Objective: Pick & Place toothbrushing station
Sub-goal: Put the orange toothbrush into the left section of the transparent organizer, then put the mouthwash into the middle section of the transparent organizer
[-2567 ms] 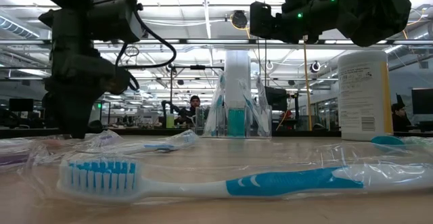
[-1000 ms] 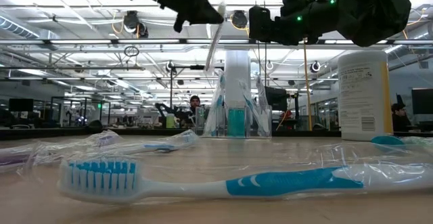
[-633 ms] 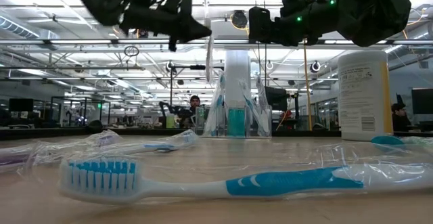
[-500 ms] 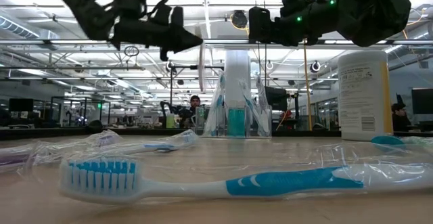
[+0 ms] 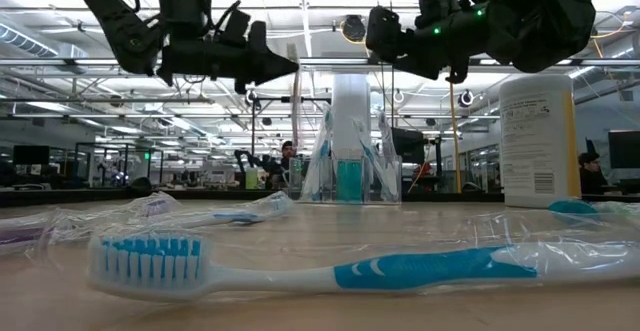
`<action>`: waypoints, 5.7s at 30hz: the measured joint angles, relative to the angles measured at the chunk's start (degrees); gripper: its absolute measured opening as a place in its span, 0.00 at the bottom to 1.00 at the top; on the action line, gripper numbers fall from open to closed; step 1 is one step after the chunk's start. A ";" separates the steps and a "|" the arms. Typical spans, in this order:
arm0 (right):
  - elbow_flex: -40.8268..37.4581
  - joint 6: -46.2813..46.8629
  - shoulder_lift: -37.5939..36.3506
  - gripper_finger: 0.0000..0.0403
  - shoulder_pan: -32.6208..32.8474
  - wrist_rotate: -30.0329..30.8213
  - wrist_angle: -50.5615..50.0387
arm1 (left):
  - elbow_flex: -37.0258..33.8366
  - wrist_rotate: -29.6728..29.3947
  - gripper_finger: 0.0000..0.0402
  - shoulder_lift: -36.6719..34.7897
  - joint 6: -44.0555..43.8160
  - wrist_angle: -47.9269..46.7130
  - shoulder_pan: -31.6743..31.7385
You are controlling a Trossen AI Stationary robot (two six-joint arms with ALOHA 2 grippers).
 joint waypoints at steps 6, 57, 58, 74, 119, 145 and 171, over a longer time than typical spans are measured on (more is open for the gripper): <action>0.00 -0.65 0.00 0.53 0.02 -0.02 -1.69 | 0.00 -1.49 0.01 7.49 -0.65 9.84 0.62; 0.00 -3.05 -0.04 0.53 0.66 -0.48 -5.90 | 18.17 -4.25 0.53 16.68 -1.21 -34.03 3.29; 0.00 -5.01 -0.48 0.53 1.12 -1.31 -6.88 | 18.59 -3.99 0.53 16.40 -1.40 -35.70 3.30; 0.07 35.79 -24.92 0.53 10.45 -11.37 -63.19 | 19.23 -2.81 0.53 -3.38 -3.64 -59.72 1.43; 0.00 12.56 -25.79 0.53 12.92 -56.85 -114.94 | 19.19 -3.06 0.53 -8.81 -1.00 -80.22 -11.10; -1.40 9.67 -16.98 0.53 12.83 -56.52 -113.46 | 19.19 -3.06 0.53 -8.80 -1.08 -80.00 -11.10; -1.06 2.29 -16.72 0.40 12.90 -55.22 -108.46 | 19.19 -3.06 0.53 -8.79 -3.00 -79.99 -11.10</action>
